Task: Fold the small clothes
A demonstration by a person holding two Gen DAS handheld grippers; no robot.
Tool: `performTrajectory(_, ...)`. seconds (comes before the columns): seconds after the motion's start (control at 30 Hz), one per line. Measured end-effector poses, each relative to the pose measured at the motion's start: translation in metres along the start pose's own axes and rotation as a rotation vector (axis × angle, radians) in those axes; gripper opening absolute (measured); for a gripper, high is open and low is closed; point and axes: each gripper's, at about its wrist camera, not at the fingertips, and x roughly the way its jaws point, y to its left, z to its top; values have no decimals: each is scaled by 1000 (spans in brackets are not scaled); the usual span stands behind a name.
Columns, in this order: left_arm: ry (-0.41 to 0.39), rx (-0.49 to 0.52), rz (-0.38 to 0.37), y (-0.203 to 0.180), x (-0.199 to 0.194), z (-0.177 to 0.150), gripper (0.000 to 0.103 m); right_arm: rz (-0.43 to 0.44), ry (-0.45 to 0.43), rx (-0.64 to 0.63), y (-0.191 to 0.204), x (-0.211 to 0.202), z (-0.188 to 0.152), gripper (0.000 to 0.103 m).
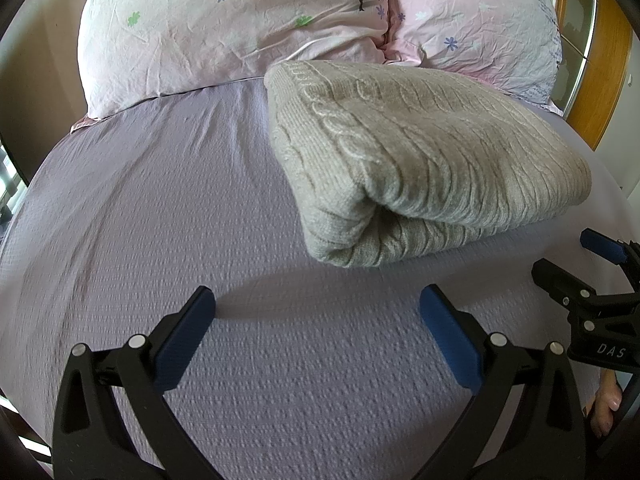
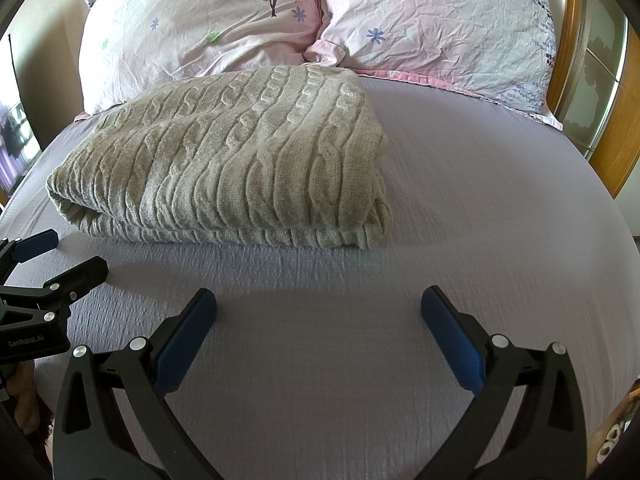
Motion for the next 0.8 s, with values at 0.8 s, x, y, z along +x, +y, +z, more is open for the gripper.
performTrajectory(0.8, -5, -4, 3, 3, 0, 3, 101, -1, -1, 1, 0, 0, 0, 102)
